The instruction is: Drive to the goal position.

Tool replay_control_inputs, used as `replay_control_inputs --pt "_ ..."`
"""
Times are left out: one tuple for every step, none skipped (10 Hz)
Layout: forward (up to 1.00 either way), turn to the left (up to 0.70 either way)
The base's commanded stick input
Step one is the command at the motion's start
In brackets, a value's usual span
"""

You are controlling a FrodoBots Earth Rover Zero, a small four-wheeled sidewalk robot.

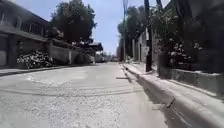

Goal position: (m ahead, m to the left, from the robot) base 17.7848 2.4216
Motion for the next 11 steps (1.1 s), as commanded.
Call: replay_control_inputs --pt "0.70 0.00" --pt "0.70 0.00" --pt "0.70 0.00" --pt "0.70 0.00" --pt "0.70 0.00" --pt "0.70 0.00" --pt "0.70 0.00" --pt "0.70 0.00" --pt "0.70 0.00" --pt "0.70 0.00" --pt "0.70 0.00"
